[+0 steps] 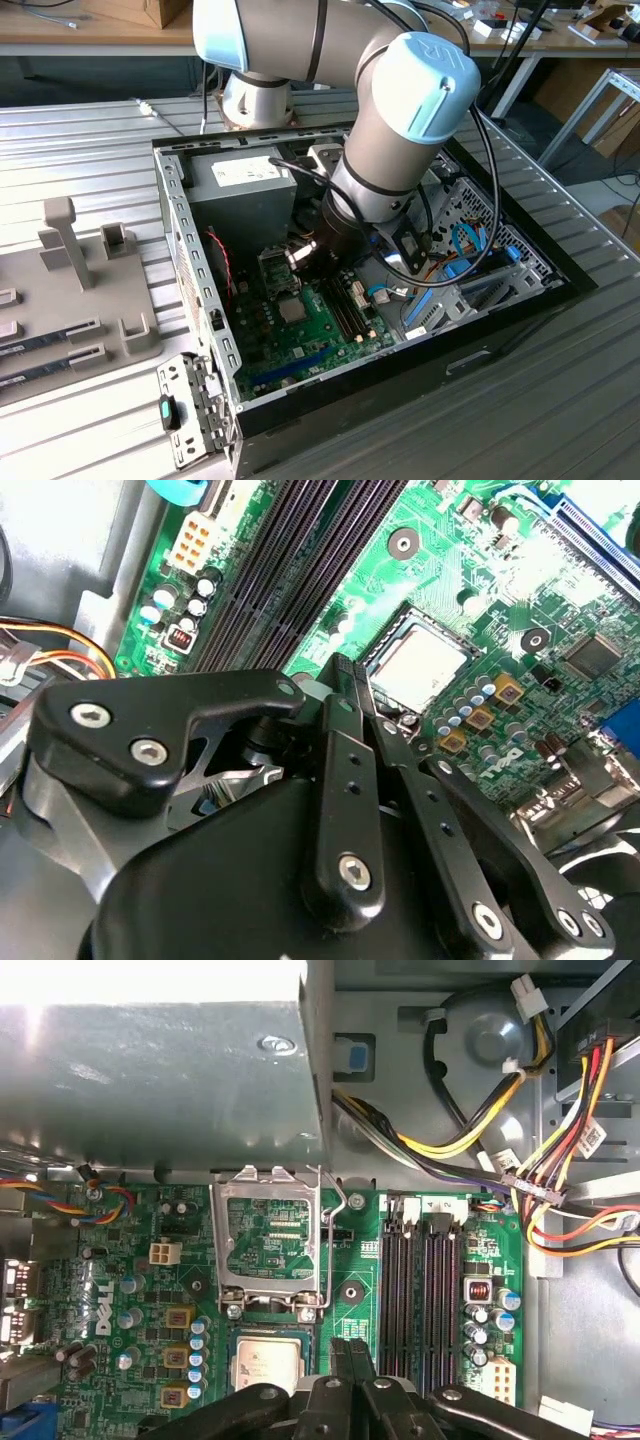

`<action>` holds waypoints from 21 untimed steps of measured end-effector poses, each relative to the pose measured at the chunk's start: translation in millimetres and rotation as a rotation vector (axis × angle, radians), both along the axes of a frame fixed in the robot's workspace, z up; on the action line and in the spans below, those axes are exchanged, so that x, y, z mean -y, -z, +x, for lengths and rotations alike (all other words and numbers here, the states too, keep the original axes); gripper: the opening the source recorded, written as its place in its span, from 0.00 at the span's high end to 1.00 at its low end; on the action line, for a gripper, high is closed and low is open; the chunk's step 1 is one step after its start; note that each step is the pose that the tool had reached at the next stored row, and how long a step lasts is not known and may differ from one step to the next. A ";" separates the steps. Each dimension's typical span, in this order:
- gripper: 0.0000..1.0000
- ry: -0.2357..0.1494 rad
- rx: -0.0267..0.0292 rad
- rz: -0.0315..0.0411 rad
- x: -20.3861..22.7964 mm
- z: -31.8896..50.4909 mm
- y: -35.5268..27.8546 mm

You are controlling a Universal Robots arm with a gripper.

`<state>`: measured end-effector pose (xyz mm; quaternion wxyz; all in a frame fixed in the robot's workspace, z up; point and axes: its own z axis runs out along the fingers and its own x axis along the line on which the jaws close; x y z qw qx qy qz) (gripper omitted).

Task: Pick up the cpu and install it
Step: 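Close the cpu cover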

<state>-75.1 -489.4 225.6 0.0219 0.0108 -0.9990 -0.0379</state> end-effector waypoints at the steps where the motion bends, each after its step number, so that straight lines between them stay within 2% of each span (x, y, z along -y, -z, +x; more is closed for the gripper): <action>1: 0.89 0.000 0.0000 0.0000 0.0 0.1 0.0; 5: 0.89 0.000 0.0000 0.0000 -0.5 0.5 -0.1; 7: 0.89 0.000 0.0000 0.0007 -4.7 0.4 0.0; 9: 0.89 0.000 -0.0001 0.0114 -6.7 0.4 -0.1; 11: 0.89 0.000 -0.0005 0.0331 -10.2 2.1 0.0; 13: 0.89 0.000 -0.0014 0.0432 -13.8 4.1 0.0; 17: 0.89 0.000 -0.0044 0.0515 -23.7 8.3 0.2; 19: 0.89 -0.003 -0.0078 0.0555 -32.6 10.7 0.7; 21: 0.89 -0.008 -0.0099 0.0569 -36.1 11.4 1.1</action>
